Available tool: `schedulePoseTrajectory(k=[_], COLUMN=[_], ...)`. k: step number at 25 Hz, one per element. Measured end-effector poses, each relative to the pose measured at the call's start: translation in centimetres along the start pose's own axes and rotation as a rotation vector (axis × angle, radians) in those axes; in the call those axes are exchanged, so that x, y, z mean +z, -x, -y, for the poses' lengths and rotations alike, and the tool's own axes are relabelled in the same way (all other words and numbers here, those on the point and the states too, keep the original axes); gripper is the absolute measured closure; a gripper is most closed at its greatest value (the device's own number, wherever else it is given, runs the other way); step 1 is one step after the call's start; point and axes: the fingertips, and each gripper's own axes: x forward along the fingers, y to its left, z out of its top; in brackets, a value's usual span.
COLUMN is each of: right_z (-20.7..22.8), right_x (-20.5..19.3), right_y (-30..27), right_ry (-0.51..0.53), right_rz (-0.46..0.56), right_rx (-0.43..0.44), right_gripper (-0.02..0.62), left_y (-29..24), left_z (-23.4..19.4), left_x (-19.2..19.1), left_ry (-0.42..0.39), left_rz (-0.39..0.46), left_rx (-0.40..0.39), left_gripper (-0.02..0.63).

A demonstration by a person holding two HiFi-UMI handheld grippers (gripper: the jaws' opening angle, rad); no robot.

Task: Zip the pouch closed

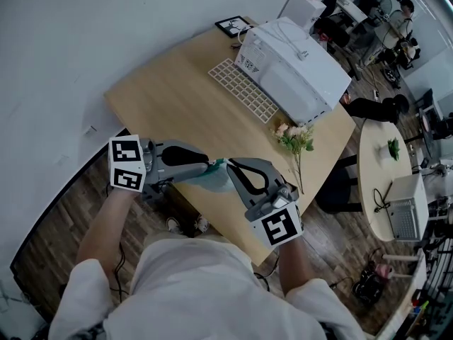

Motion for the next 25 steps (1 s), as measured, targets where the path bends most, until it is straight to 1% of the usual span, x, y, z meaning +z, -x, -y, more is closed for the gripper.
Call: schedulePoseTrajectory(k=[8,15,25], right_z=[-0.1,0.5,0.6], right_x=[-0.2,-0.2,-0.3], right_y=[0.5,1.1,1.4], right_ry=[-0.003,-0.022,-0.019], right_rz=[-0.004,-0.002,-0.013], right_rx=[-0.011,-0.04,-0.065], right_gripper=[0.58,0.58,0.58], left_y=[-0.3,-0.4,-0.6], left_z=[0.2,0.3,0.4], left_x=[-0.3,-0.1,-0.2], left_ry=[-0.008,-0.007,-0.025], left_rz=[-0.013,-0.012,-0.027], left_rx=[0.005,0.007,0.012], left_gripper=[0.557,0.557,0.557])
